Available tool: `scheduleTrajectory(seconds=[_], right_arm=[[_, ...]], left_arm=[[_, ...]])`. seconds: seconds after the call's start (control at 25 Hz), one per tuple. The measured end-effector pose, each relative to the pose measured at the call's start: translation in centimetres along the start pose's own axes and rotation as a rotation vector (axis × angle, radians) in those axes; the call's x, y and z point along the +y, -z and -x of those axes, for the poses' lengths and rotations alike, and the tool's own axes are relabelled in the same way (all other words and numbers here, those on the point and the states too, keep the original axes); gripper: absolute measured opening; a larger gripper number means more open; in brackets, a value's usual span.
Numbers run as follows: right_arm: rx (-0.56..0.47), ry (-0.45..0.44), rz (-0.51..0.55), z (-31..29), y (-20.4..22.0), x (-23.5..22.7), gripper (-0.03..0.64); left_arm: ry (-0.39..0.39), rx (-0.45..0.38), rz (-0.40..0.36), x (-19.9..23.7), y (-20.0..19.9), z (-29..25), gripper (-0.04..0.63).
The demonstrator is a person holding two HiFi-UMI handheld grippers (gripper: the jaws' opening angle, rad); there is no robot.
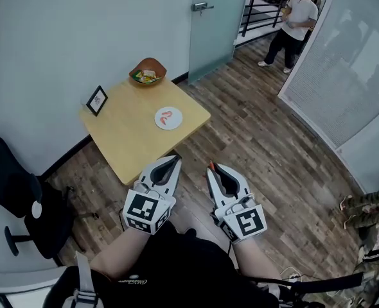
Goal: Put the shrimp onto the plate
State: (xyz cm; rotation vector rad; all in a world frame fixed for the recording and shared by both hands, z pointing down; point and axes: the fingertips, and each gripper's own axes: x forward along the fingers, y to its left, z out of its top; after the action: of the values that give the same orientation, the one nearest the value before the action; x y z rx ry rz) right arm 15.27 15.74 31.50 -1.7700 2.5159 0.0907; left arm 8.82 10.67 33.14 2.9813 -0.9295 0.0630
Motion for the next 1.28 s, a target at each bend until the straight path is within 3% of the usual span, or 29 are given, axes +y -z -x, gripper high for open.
scheduleTrajectory(seconds=[0.44,0.92,1.28], right_arm=[[0.011,-0.063,-0.014,-7.2,1.2,-1.9,0.044],[0.076,-0.104,0.001,-22.7,3.6,-5.6,0.044],[0.102,-0.084,0.003,-29.6,4.1,-6.6,0.044]], left_arm=[[-0.063,-0.005,0.029,6.1,1.0,-3.2,0.002],[-0.071,0.025,0.106,18.6,2.8,-10.4,0.002],[-0.052,0.011,0.072,25.0,1.5,-14.1,0.002]])
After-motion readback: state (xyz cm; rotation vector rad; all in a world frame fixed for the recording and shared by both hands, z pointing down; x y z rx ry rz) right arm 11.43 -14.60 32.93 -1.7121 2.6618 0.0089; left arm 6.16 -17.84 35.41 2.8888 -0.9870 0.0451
